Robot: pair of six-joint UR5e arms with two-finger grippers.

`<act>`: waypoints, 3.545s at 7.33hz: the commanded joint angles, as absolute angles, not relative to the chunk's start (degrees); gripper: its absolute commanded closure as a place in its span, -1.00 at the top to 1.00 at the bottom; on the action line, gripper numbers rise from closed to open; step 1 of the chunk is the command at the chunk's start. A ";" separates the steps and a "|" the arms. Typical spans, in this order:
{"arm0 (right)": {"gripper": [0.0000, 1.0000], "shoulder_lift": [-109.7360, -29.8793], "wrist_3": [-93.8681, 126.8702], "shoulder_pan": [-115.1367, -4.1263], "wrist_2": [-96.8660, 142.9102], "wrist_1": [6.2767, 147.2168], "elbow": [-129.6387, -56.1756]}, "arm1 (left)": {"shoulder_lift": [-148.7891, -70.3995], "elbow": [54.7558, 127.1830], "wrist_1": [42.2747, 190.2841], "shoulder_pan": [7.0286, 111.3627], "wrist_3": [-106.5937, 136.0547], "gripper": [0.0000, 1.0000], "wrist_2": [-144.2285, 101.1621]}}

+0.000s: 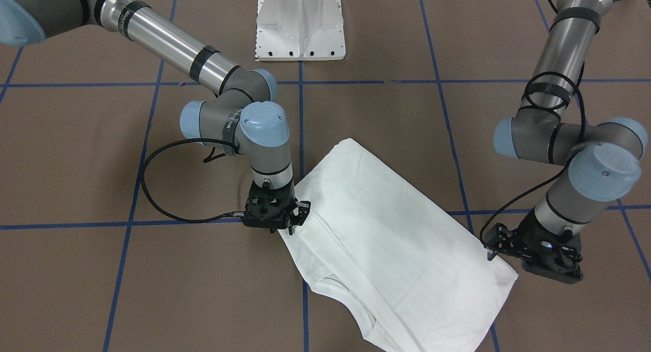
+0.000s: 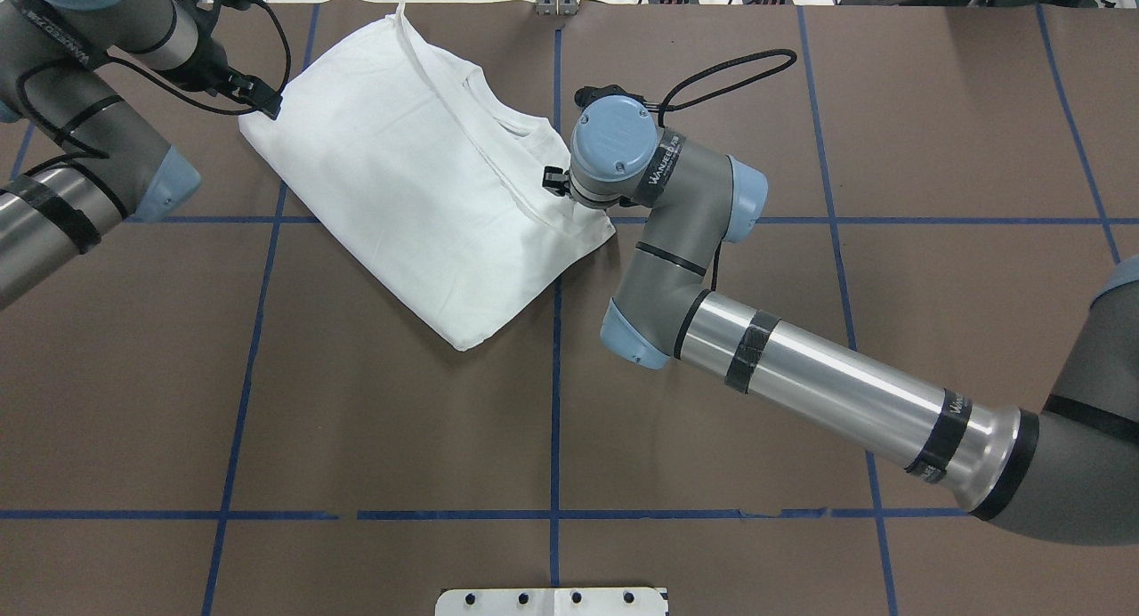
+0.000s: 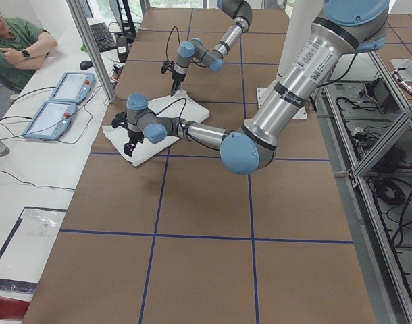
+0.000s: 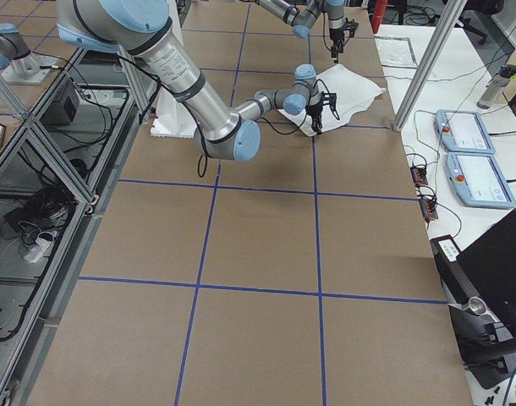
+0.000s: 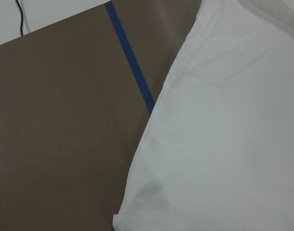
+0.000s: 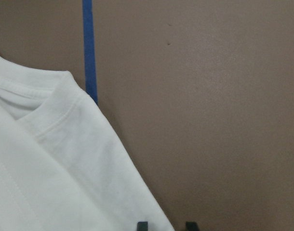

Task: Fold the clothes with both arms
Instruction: 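Grasp the shirt's collar corner with the right gripper, then fold the grasped side with the right gripper across toward the robot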

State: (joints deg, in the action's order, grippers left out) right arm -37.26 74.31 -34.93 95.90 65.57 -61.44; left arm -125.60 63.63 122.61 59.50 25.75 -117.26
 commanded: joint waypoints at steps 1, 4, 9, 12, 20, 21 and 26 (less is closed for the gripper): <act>-0.25 -37.27 73.13 -34.89 95.80 65.74 -61.44 | -125.60 63.63 122.61 59.50 25.75 1.00 -117.25; -1.00 -37.18 73.21 -34.89 95.80 65.83 -61.44 | -125.60 63.63 122.61 59.50 25.75 1.00 -117.25; -1.00 -37.61 73.21 -38.05 99.40 71.52 -65.37 | -125.60 64.16 122.61 59.50 25.84 1.00 -117.25; -1.00 -56.01 74.79 -32.73 96.70 83.00 -94.98 | -125.59 64.25 122.61 59.50 25.84 1.00 -117.33; 1.00 -56.80 81.80 -20.01 90.13 97.89 -108.90 | -125.60 66.00 122.52 59.50 27.60 1.00 -117.42; 1.00 -54.69 76.87 -21.52 91.74 97.74 -106.11 | -125.60 66.09 122.61 59.50 27.60 1.00 -117.42; 1.00 -46.49 55.82 -21.53 98.88 103.62 -93.61 | -124.72 66.97 122.52 59.50 27.69 1.00 -117.42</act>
